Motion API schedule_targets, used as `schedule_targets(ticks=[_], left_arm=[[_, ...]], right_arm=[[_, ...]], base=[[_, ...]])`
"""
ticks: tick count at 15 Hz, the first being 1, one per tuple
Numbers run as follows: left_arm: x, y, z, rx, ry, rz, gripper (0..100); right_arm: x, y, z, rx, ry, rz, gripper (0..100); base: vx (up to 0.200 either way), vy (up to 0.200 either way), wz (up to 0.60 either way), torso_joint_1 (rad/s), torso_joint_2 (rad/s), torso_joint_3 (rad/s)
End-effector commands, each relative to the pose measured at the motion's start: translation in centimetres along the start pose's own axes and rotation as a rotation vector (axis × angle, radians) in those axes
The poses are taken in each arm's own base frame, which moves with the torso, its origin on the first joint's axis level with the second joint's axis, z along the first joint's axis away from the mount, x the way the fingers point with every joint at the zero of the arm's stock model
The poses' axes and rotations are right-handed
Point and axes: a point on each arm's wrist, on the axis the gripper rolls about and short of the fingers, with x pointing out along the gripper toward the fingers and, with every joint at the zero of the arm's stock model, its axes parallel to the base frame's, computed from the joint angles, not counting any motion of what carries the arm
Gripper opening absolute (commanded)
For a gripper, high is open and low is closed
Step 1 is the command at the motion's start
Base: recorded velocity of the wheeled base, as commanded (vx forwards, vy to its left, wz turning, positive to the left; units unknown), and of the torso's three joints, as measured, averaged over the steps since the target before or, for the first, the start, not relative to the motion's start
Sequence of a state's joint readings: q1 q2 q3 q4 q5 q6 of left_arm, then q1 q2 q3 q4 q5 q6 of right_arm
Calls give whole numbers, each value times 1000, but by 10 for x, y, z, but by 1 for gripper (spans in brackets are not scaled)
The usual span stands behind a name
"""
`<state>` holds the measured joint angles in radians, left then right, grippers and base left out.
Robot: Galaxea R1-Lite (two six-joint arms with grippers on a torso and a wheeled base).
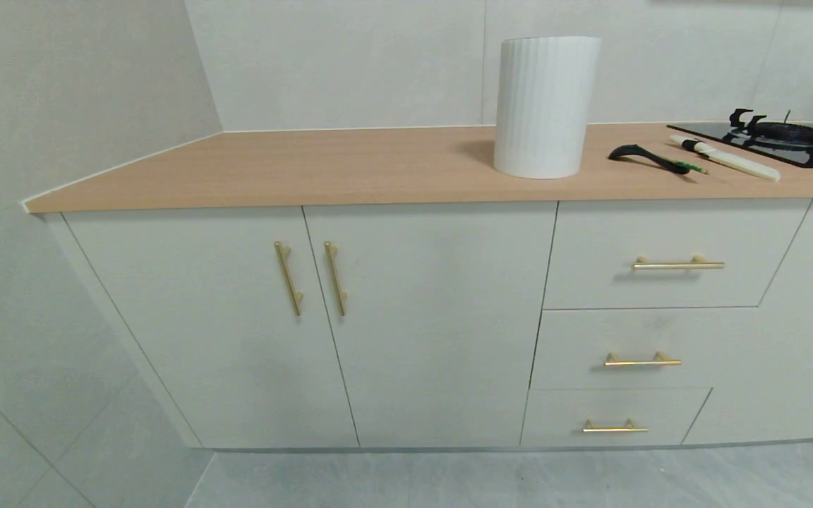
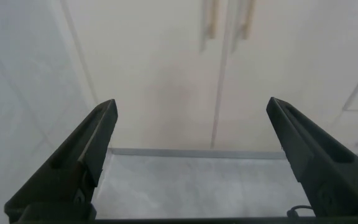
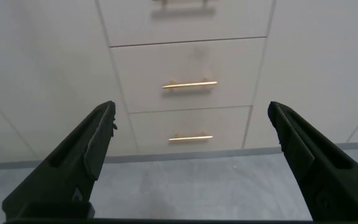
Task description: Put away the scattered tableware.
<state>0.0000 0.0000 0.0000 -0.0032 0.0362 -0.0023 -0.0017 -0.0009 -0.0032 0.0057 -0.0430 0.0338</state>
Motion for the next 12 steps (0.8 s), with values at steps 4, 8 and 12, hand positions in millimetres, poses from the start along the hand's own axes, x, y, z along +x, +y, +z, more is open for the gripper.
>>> schedule_targets(ticks=[4,8,12], left_arm=[[0,0,0,-1,0,1,100],[0,0,0,-1,0,1,100],[0,0,0,-1,0,1,100]], right_arm=[[0,0,0,0,1,-1,100],[0,0,0,0,1,-1,100],[0,0,0,1,1,-1,100]], base=[[0,-200,0,2,-2,5],[0,-200,0,1,4,5],[0,-50,0,1,2,1]])
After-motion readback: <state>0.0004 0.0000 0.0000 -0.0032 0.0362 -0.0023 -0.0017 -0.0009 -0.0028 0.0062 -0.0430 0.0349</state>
